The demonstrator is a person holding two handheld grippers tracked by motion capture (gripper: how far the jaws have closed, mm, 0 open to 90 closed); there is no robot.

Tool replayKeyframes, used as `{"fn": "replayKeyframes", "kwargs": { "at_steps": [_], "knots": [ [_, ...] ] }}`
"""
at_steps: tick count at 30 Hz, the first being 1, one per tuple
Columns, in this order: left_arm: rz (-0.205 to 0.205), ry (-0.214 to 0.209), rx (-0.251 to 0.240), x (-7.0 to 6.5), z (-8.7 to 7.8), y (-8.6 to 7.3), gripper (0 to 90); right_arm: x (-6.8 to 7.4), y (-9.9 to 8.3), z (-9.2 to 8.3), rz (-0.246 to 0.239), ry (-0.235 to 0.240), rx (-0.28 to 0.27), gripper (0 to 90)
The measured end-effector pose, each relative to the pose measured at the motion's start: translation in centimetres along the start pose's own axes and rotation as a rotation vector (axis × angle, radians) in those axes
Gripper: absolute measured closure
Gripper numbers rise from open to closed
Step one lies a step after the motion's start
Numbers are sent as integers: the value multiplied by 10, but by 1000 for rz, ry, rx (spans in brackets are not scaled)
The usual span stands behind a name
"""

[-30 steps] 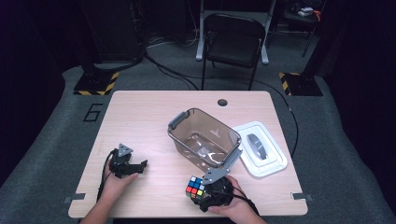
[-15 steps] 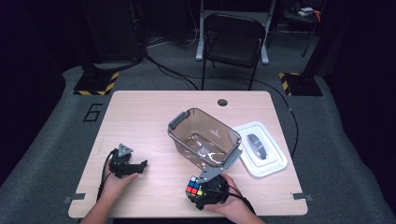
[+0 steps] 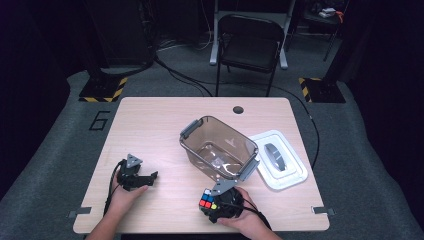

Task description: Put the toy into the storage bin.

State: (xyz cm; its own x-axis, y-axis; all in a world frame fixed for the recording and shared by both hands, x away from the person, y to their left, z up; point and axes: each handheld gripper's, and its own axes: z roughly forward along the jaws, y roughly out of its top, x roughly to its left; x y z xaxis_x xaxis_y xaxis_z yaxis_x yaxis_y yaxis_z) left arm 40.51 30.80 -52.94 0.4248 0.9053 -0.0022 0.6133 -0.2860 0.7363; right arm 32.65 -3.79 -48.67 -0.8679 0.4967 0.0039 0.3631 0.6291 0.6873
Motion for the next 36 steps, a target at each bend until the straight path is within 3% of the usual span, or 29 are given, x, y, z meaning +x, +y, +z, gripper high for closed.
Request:
{"fn": "replayKeyframes", "kwargs": {
  "at_steps": [9,17,30,36],
  "knots": [
    [1,0,0,0,0,0,139,0,-2,4,-8,12,24,311],
    [1,-1,-1,0,0,0,139,0,-2,6,-20,23,35,327],
    [2,-1,-1,0,0,0,139,2,-1,3,6,28,43,332],
    [3,-1,0,0,0,0,140,5,3,-2,-10,26,33,332]
  ]
}}
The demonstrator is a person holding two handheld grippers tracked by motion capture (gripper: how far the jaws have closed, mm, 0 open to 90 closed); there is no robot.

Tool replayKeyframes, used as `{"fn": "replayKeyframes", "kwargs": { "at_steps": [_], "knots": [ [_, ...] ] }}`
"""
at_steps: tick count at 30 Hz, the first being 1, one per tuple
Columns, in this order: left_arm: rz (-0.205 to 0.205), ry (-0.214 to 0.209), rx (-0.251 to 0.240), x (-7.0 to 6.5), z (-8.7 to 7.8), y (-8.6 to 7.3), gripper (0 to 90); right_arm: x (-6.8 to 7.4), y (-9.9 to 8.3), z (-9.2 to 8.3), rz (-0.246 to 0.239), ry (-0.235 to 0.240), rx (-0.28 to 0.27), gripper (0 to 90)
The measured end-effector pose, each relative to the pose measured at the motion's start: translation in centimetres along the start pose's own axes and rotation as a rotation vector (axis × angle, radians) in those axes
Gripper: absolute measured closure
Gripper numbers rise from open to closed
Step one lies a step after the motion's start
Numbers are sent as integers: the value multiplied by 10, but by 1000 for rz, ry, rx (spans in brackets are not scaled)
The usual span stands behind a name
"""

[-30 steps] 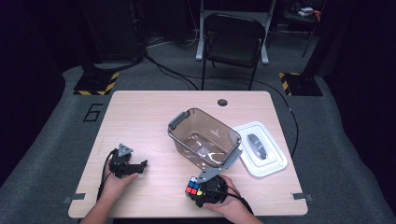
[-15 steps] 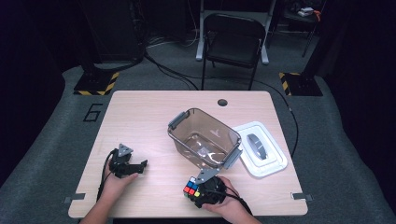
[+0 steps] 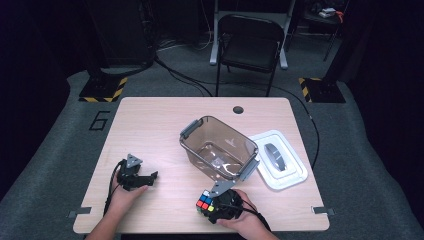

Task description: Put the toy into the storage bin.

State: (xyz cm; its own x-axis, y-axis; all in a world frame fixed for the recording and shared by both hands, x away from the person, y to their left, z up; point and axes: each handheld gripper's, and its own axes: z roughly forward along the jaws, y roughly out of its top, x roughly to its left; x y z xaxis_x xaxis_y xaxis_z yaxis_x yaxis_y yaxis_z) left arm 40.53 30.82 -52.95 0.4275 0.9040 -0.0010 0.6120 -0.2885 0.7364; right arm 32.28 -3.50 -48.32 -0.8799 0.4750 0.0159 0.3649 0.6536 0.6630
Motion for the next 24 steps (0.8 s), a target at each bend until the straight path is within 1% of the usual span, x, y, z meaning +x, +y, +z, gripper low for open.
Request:
{"fn": "replayKeyframes", "kwargs": {
  "at_steps": [1,3,6,7,10,11,12,14,17,19,24],
  "knots": [
    [0,0,-1,0,0,0,139,1,1,-1,9,2,3,332],
    [-1,-1,-2,0,0,0,139,1,2,-4,12,5,0,332],
    [-1,0,0,0,0,0,139,1,3,-7,3,8,-3,332],
    [-1,-1,-1,0,0,0,139,2,5,-9,20,11,-3,332],
    [-1,0,-1,0,0,0,139,1,5,-11,18,18,-3,332],
    [-1,0,-1,0,0,0,139,1,6,-13,28,16,-6,332],
    [-1,0,-1,0,0,0,139,1,8,-15,16,18,-10,332],
    [-1,0,-1,0,0,0,140,1,9,-17,23,20,-4,332],
    [1,0,1,0,0,0,139,2,15,-24,12,20,-6,332],
    [-1,-1,1,0,0,0,139,3,18,-28,21,23,-7,332],
    [-3,-3,0,0,0,0,139,4,25,-37,9,26,-3,333]
  ]
}}
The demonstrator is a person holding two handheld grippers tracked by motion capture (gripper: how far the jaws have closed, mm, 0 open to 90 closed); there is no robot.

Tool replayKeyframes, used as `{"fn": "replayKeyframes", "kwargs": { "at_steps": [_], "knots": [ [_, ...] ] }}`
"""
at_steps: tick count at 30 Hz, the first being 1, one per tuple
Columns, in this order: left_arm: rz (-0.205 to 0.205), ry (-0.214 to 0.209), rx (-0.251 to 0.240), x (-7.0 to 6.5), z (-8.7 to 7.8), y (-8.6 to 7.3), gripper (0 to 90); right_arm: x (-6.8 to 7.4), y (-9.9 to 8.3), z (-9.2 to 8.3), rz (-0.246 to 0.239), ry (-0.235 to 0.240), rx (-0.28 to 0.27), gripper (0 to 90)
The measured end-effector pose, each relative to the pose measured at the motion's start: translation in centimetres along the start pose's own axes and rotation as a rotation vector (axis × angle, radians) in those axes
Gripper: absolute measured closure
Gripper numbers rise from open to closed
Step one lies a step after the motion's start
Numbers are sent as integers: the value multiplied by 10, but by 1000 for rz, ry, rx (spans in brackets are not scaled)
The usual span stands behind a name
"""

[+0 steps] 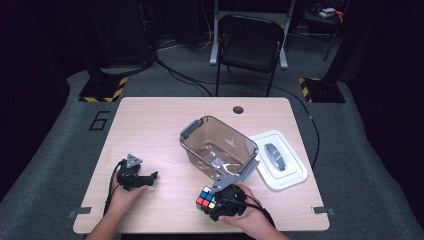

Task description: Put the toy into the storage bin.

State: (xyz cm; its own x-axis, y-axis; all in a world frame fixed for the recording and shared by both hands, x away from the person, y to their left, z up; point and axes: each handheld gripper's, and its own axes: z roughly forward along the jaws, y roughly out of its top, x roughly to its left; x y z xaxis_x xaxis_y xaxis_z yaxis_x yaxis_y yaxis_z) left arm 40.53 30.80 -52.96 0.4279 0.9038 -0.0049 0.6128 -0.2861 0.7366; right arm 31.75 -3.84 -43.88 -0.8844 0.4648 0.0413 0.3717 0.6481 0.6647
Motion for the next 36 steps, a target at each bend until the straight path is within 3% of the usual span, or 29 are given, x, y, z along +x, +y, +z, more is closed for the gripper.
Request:
{"fn": "replayKeyframes", "kwargs": {
  "at_steps": [5,16,22,31,36],
  "knots": [
    [2,2,0,0,0,0,139,1,11,-11,-19,-19,8,332],
    [-4,0,-6,0,1,0,139,-8,36,-30,-13,-32,-5,332],
    [-5,0,-6,0,1,0,139,-17,50,-41,-26,-43,-12,333],
    [-1,-1,-4,0,1,0,139,-30,67,-59,12,-59,-36,333],
    [3,-1,-7,0,1,0,139,-39,76,-66,-2,-69,-34,332]
  ]
}}
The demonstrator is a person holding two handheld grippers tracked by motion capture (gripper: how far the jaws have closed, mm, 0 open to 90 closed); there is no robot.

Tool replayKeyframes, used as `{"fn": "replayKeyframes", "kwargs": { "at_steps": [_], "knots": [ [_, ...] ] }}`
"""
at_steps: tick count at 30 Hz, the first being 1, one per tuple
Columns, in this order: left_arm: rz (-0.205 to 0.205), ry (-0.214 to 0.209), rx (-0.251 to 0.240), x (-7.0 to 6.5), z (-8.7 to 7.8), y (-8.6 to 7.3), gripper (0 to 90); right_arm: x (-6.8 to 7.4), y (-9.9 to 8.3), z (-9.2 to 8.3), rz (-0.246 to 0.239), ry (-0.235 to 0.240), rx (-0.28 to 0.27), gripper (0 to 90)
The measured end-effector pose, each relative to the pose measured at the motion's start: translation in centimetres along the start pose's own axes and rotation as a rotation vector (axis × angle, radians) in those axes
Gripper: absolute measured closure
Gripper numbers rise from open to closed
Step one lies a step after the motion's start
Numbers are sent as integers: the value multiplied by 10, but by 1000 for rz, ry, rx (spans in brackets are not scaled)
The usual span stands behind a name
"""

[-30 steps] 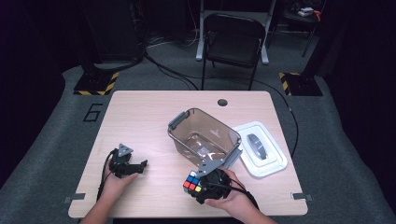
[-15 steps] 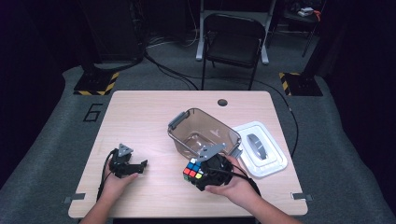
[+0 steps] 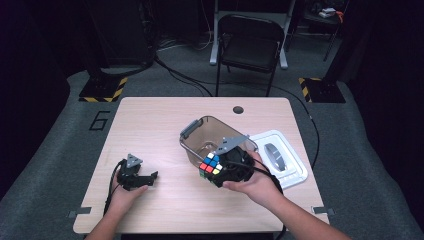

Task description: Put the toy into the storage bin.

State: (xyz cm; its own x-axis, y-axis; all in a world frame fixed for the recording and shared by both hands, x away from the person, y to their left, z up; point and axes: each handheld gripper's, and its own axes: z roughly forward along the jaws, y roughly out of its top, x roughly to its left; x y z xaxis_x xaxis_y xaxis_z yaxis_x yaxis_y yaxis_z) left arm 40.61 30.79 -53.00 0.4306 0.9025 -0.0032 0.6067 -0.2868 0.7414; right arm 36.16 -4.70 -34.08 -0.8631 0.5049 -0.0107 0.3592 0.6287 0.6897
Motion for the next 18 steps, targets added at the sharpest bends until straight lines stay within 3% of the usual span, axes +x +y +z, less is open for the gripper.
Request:
{"fn": "replayKeyframes", "kwargs": {
  "at_steps": [8,18],
  "knots": [
    [-1,-1,1,0,0,0,139,-17,15,-5,33,-24,-19,333],
    [-1,-2,3,0,0,0,139,-41,26,3,62,-59,-26,332]
  ]
}}
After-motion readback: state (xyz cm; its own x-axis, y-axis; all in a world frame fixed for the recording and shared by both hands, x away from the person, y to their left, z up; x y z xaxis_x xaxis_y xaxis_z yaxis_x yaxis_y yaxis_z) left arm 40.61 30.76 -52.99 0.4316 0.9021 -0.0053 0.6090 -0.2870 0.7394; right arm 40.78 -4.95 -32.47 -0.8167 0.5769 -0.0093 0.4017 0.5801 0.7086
